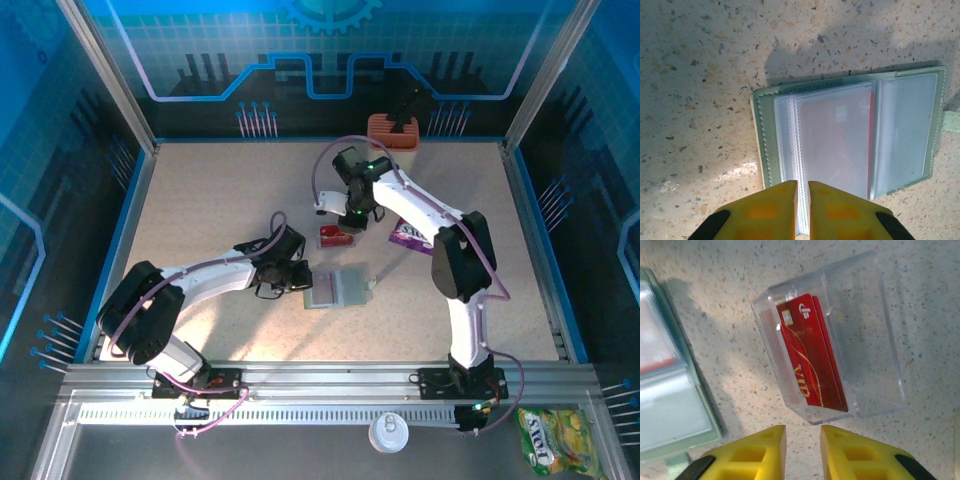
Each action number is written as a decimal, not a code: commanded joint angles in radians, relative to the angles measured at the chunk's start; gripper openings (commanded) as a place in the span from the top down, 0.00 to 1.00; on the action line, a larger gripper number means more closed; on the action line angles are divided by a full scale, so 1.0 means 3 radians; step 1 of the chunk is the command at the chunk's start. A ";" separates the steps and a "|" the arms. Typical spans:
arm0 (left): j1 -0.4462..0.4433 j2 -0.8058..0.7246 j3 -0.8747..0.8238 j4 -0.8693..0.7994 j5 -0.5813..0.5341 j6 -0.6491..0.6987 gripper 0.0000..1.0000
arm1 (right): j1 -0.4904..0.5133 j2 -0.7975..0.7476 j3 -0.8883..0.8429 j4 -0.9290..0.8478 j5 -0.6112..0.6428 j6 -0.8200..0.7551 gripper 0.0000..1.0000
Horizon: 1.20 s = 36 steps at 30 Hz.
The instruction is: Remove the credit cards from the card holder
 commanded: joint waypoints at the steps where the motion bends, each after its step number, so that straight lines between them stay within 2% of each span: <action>1: 0.0021 0.0024 -0.0005 0.0070 -0.0026 0.0071 0.87 | 0.0158 -0.0313 -0.0236 0.0349 0.0173 0.0711 0.74; 7: 0.0025 0.0010 -0.0052 0.0247 0.0032 0.0086 0.90 | 0.0410 -0.0769 -0.0989 0.0968 0.0165 0.1978 0.72; 15: 0.0027 -0.0030 -0.0119 0.0218 0.0003 0.0079 0.93 | 0.0552 -0.1193 -0.1893 0.1766 -0.0230 0.3322 0.75; 20: 0.0026 -0.0070 -0.0223 0.0231 0.0004 0.0003 0.95 | 0.0554 -0.1271 -0.2218 0.2065 -0.0476 0.3862 0.78; 26: 0.0024 -0.0153 -0.0337 0.0305 0.0051 -0.0021 0.95 | 0.0553 -0.1203 -0.2360 0.2078 -0.0623 0.4340 0.83; 30: 0.0028 -0.0073 -0.0330 0.0319 0.0043 -0.0049 0.95 | 0.0514 -0.1158 -0.2439 0.2120 -0.0749 0.4535 0.79; 36: 0.0046 -0.0008 -0.0363 0.0344 0.0034 -0.0106 0.96 | 0.0445 -0.1079 -0.2590 0.2503 -0.1139 0.4789 0.77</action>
